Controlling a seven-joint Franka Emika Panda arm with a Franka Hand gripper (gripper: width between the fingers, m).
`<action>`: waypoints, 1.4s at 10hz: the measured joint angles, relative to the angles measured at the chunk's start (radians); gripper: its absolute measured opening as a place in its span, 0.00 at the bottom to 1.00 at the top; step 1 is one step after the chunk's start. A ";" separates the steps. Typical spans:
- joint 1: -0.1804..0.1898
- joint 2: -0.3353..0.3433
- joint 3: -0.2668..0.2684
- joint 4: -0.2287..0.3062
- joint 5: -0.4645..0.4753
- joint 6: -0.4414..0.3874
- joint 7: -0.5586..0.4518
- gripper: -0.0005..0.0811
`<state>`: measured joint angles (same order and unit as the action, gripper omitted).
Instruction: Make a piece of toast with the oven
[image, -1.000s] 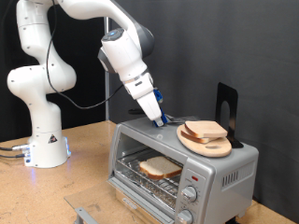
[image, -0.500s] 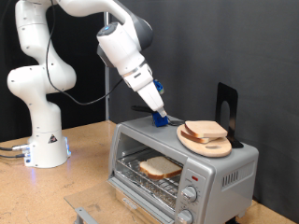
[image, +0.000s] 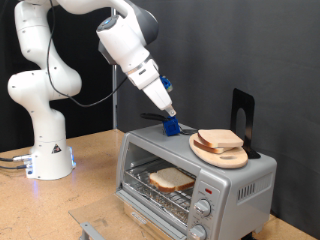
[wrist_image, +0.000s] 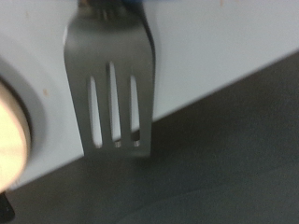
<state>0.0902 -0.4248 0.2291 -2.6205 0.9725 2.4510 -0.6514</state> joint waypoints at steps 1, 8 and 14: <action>-0.002 -0.019 -0.041 -0.022 0.009 -0.040 -0.043 1.00; -0.105 -0.172 -0.294 -0.124 -0.089 -0.287 -0.220 1.00; -0.204 -0.208 -0.375 -0.138 -0.234 -0.473 -0.180 1.00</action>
<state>-0.1134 -0.6331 -0.1461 -2.7582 0.7386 1.9778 -0.8318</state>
